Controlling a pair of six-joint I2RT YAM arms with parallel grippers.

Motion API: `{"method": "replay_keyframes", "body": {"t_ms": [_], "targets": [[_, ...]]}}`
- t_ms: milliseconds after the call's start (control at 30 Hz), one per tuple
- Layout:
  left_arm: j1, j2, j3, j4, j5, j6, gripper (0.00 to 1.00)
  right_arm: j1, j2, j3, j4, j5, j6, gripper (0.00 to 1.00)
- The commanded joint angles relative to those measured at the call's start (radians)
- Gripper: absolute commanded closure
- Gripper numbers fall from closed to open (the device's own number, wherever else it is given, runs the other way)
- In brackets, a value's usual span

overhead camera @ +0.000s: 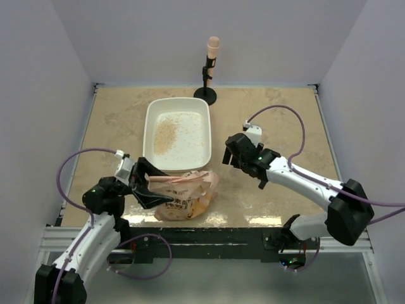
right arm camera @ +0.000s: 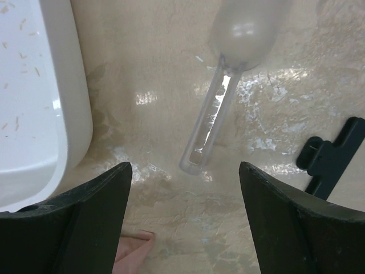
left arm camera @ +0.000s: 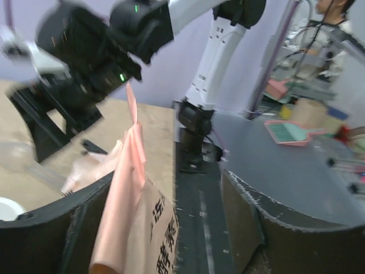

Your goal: Fill the litter box with clean litter

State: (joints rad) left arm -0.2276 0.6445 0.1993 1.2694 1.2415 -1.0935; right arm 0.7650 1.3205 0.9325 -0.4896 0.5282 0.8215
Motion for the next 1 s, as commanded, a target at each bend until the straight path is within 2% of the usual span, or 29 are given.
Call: {"method": "replay_keyframes", "body": {"t_ms": [0, 33, 67, 100, 133, 200, 333, 400, 533, 767, 967], "targets": [[0.079, -0.125, 0.090, 0.111, -0.065, 0.198, 0.24, -0.009, 0.098, 0.034, 0.059, -0.051, 0.013, 0.20], [0.092, -0.155, 0.110, -0.057, -0.104, 0.289, 0.20, -0.007, 0.111, 0.031, 0.060, -0.051, 0.028, 0.19], [0.093, -0.184, 0.183, -0.253, -0.146, 0.524, 0.19, -0.009, 0.118, 0.022, 0.062, -0.051, 0.037, 0.19], [0.093, -0.225, 0.230, -0.638, -0.196, 0.640, 0.16, -0.010, 0.126, 0.017, 0.065, -0.053, 0.047, 0.19], [0.091, -0.235, 0.268, -0.762, -0.293, 0.720, 0.15, -0.010, 0.135, 0.012, 0.068, -0.054, 0.057, 0.19], [0.091, -0.240, 0.351, -0.958, -0.348, 0.842, 0.13, -0.010, 0.141, 0.002, 0.072, -0.056, 0.068, 0.19], [0.090, -0.229, 0.446, -1.105, -0.466, 0.894, 0.09, -0.010, 0.172, -0.008, 0.071, -0.053, 0.082, 0.18], [0.091, -0.211, 0.502, -1.186, -0.497, 0.902, 0.00, -0.010, 0.187, -0.012, 0.075, -0.053, 0.090, 0.18], [0.090, -0.180, 0.578, -1.335, -0.585, 0.916, 0.00, -0.012, 0.238, -0.003, 0.074, -0.060, 0.114, 0.18], [0.091, -0.163, 0.601, -1.400, -0.625, 0.911, 0.00, -0.024, 0.278, -0.018, 0.085, -0.045, 0.148, 0.22], [0.091, -0.175, 0.586, -1.400, -0.637, 0.920, 0.00, -0.058, 0.287, -0.046, 0.135, -0.053, 0.146, 0.32]]}}
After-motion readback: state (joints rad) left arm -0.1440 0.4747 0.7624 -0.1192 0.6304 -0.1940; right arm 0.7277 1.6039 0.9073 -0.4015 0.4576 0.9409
